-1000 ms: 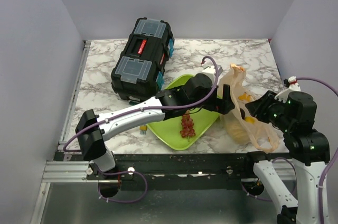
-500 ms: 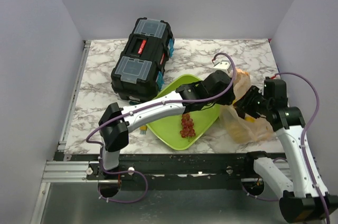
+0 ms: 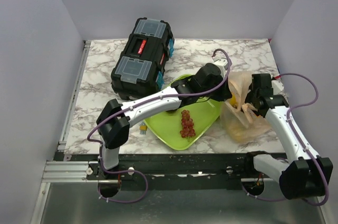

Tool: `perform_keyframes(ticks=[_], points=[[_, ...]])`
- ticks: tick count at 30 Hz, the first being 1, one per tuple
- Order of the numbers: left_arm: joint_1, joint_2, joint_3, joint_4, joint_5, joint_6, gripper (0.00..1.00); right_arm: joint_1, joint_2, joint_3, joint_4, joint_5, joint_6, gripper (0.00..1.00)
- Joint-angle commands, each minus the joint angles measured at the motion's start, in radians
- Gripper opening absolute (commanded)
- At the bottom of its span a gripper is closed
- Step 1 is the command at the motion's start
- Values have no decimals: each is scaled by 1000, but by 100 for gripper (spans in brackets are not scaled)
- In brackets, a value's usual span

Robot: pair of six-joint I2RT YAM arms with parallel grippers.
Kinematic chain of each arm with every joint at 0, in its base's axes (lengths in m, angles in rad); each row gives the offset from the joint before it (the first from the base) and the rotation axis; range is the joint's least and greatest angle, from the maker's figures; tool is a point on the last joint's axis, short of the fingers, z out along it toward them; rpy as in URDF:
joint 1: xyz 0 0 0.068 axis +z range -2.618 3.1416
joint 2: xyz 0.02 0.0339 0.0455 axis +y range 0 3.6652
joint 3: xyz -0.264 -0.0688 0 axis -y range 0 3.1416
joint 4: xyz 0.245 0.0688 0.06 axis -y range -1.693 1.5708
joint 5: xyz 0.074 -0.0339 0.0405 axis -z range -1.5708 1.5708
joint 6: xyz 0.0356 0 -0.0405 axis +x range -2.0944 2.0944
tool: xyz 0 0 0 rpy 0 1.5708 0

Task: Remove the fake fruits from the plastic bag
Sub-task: Adjust the plastic bag at the center of the board.

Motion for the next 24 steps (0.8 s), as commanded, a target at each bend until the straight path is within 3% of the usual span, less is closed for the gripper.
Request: perform_keyframes(ticks=[1,6,10,13,17,21,24], points=[[15,2,77,74,141,2,0,-6,69,115,-5,407,1,89],[40,76,200,27,213,-44,0,-9,137,246,68,595,-109,93],[60,111,253,-3,241,-53,0,-9,214,385,86,614,-198,97],[71,121,270,-23,258,-58,0,-9,230,425,45,476,-248,97],[82,124,241,-39,276,-56,1,-9,170,390,-41,167,-302,97],[91,102,170,-40,285,-54,13,-9,78,302,-94,-156,-332,97],[102,67,106,-41,281,-32,24,-8,20,234,-128,-315,-343,97]])
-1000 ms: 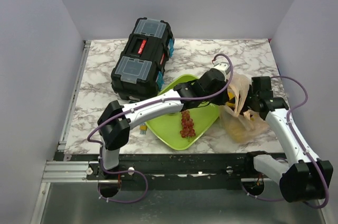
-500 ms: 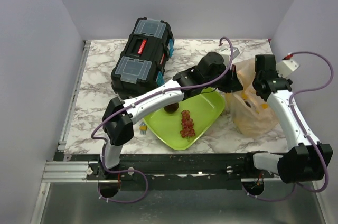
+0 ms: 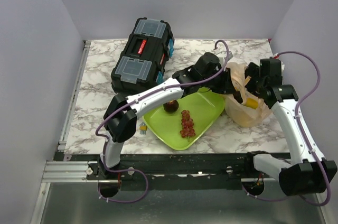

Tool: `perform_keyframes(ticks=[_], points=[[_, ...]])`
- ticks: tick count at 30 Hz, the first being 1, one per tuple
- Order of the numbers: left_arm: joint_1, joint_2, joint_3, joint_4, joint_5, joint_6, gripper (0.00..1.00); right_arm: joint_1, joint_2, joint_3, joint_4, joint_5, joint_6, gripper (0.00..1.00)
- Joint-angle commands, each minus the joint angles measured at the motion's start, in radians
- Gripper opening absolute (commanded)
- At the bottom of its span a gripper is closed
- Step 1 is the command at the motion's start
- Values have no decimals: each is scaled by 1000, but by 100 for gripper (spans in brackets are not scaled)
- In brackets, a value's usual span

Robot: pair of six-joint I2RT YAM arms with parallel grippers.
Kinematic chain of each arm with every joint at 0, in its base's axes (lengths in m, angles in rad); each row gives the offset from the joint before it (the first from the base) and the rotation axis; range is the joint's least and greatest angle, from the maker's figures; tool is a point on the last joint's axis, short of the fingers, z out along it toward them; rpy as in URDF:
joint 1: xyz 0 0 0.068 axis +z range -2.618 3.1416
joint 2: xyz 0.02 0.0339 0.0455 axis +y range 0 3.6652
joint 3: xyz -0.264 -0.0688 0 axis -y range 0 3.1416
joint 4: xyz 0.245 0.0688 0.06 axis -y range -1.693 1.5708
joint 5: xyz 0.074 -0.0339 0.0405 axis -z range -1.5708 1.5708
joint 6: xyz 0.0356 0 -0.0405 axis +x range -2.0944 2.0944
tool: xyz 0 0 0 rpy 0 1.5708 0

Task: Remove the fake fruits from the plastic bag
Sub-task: Adjust the plastic bag at the center of the board.

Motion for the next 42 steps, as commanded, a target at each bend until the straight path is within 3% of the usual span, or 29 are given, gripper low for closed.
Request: perform_keyframes(ticks=[1,5,7,10,16,20,27,36,42], points=[[15,-64,-106,-20,32,23,29,-3,-90,-87,-113,-377,-49,97],[29,-138,-187,-7,30,48,48,-3,-190,-153,-123,-413,-42,92],[30,-172,-206,-25,30,76,54,-3,-217,-172,-137,-421,-32,84],[31,-231,-257,-21,14,116,61,-3,-244,-199,-167,-405,11,80],[32,-246,-305,6,45,119,58,-4,-338,-280,-190,-127,254,80],[32,-262,-307,-2,81,117,59,-4,-423,-311,-73,-108,278,77],[37,-451,-415,-33,98,179,74,-4,-270,-260,13,-133,101,57],[44,-701,-436,-191,37,300,79,-2,-126,-267,163,-140,82,57],[47,-813,-396,-245,-83,415,83,-1,-30,-307,236,-58,116,44]])
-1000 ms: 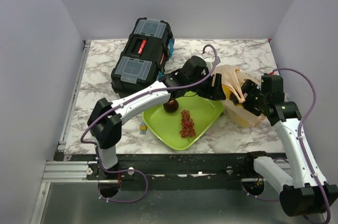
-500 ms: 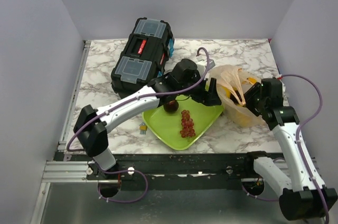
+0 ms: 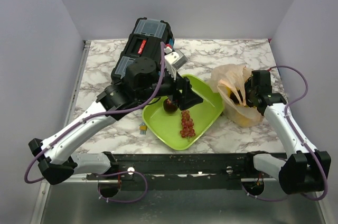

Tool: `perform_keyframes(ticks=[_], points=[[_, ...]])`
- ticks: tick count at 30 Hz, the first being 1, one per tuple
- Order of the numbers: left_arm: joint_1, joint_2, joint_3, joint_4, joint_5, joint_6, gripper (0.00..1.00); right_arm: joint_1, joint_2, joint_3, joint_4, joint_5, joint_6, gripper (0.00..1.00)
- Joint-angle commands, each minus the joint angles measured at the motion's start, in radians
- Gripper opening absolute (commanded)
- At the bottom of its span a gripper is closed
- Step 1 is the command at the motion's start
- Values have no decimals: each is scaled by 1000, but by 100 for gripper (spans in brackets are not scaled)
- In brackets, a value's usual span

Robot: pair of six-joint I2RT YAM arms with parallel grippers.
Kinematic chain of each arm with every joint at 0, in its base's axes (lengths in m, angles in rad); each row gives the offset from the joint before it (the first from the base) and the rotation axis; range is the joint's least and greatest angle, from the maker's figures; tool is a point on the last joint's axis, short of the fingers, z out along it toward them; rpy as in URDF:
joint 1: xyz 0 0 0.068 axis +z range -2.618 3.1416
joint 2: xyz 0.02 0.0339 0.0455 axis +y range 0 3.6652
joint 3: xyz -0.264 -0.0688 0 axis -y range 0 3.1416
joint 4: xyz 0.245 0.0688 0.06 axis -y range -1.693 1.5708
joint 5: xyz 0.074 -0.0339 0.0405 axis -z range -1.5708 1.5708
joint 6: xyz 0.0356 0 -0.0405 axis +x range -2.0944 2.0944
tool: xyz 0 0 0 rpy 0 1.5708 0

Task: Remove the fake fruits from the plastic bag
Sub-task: Adjust the plastic bag at the center of the board, then take out the fake fruit from the plastic bag.

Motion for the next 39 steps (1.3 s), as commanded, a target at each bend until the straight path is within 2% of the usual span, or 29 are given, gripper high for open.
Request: perform_keyframes(ticks=[1,5,8,12,16,23,28,29,31,32,34,35,39], points=[[8,-78,23,-70,-127,141,83,-1,21,-40,109,106,12,42],[8,-134,12,-114,-210,232,85,-1,59,-71,154,191,-5,45],[6,-201,-72,-76,-266,272,86,-1,102,-92,202,199,-21,50],[-8,-245,-153,-37,-358,315,87,-1,182,-73,234,217,-68,61],[-39,-259,-191,-12,-451,356,87,-1,267,-35,284,143,-148,72],[-58,-274,-227,26,-492,376,87,-1,414,-8,314,94,-174,82],[-59,-271,-234,34,-494,374,87,-1,499,9,343,161,-185,84],[-60,-270,-236,37,-495,375,87,-1,511,15,348,179,-188,84],[-59,-264,-239,38,-498,377,87,-1,527,28,351,207,-199,76],[-59,-261,-239,37,-500,377,87,-2,526,28,360,208,-206,69],[-60,-257,-239,37,-500,377,87,-1,511,28,377,206,-224,48],[-59,-255,-239,38,-500,378,87,-1,498,27,380,200,-233,44],[-60,-246,-240,39,-502,377,87,-1,418,28,362,186,-254,38]])
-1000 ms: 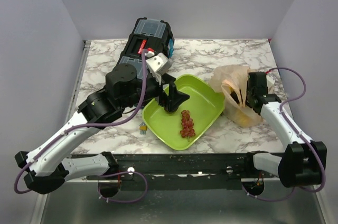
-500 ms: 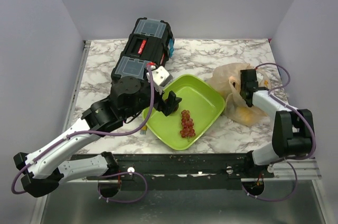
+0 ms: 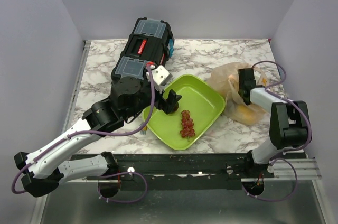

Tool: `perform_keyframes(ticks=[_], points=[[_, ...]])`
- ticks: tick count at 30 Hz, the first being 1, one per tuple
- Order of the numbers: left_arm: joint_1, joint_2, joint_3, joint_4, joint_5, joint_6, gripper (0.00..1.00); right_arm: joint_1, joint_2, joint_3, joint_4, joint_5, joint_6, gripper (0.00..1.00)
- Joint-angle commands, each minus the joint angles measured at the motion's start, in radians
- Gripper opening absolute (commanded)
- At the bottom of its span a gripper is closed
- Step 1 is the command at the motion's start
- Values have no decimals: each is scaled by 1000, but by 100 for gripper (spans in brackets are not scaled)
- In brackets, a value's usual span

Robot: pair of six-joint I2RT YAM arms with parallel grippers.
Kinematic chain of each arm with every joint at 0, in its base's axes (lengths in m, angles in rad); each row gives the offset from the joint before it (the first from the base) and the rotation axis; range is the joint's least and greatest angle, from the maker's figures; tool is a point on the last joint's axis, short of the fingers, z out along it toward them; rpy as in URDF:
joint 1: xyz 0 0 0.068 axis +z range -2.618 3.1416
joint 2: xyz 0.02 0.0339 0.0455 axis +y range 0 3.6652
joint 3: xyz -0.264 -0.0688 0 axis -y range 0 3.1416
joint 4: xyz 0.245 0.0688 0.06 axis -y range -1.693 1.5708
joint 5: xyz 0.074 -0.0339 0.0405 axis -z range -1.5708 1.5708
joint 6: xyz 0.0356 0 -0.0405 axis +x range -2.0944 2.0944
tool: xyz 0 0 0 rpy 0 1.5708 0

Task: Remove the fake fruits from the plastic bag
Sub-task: Take out the fake fruit from the plastic bag.

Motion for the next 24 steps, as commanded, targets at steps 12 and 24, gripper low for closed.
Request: perform_keyframes(ticks=[12,24], points=[[-5,49,-9,19,-21,9,87,-1,-419,-1,-193,82,17,17],[-4,68,2,3,-58,4,90,-1,-647,154,-421,-82,-9,16]])
